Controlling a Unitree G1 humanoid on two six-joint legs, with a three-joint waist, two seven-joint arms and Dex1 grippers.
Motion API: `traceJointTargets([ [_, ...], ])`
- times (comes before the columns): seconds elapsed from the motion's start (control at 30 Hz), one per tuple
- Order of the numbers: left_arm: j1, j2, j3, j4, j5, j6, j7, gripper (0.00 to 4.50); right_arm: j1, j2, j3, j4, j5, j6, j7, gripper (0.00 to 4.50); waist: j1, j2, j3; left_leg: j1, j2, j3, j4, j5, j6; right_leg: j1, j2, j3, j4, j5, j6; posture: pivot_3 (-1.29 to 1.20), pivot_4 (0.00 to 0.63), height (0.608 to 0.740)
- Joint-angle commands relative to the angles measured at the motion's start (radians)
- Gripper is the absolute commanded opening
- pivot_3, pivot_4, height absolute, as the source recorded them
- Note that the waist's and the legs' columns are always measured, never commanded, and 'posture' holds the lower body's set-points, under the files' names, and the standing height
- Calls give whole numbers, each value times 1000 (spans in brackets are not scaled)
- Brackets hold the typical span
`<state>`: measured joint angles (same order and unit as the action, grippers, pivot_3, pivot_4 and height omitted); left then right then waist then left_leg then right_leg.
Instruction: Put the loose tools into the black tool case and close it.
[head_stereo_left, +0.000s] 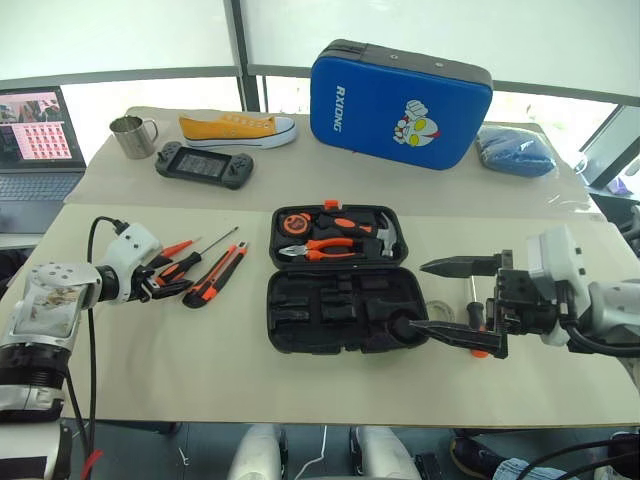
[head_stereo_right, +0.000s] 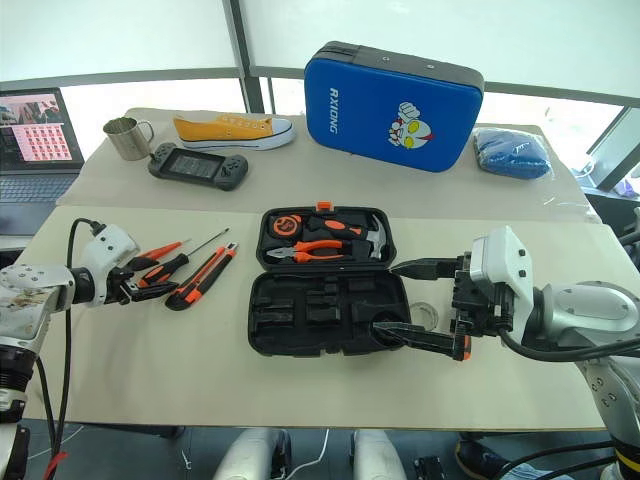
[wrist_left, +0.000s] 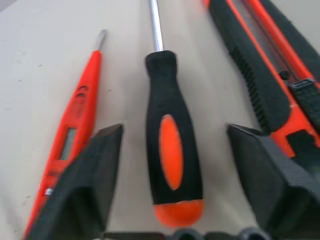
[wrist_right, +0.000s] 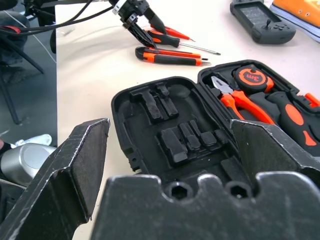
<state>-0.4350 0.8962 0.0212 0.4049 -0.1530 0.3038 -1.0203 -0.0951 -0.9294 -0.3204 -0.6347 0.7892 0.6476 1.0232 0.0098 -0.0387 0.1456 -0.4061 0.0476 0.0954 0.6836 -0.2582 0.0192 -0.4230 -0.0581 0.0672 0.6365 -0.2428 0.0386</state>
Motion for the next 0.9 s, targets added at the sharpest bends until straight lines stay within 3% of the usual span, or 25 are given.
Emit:
traceJointTargets([
  [0.03, 3, -2, -8, 1, 12, -13, -15, 1850, 0, -3, -29, -8, 0, -34, -4, 4500, 0, 0, 0, 0, 0, 0, 1, 0, 0, 0, 0, 0, 1, 0, 0, 0, 150, 740],
  [0.13, 1, -8, -3, 7, 13, -8, -12, 896, -1, -4, -29, -7, 2, -38, -6, 4500, 0, 0, 0, 0, 0, 0, 1, 0, 0, 0, 0, 0, 3, 0, 0, 0, 150, 740],
  [0.43, -57, -22, 88, -67, -77, 110, 13, 885, -7, -6, -34, 10, 4, -50, -7, 4500, 1, 0, 0, 0, 0, -1, 3, 0, 0, 0, 0, 0, 4, 0, 0, 0, 150, 740],
  [0.57, -145, -29, 132, -253, -185, 203, -1, 885, 7, -5, -42, 15, 0, -50, -11, 4500, 4, -5, 3, -5, 1, -4, 8, 0, 0, -1, 0, -3, 5, 0, 0, 0, 150, 740],
  [0.73, -214, -15, -28, -427, -164, 189, -124, 885, 15, -10, -35, 20, -10, -52, -8, 4500, 2, -5, 2, -8, -1, -6, 12, -2, 3, 0, -1, -4, 5, 0, 2, 0, 150, 740],
  [0.9, -263, -54, -237, -463, -50, 98, -206, 885, 13, -16, -41, 22, -7, -40, -17, 4500, 1, -4, 2, -7, -1, -6, 12, -1, 2, 0, 0, -4, 5, 0, 2, 0, 150, 740],
])
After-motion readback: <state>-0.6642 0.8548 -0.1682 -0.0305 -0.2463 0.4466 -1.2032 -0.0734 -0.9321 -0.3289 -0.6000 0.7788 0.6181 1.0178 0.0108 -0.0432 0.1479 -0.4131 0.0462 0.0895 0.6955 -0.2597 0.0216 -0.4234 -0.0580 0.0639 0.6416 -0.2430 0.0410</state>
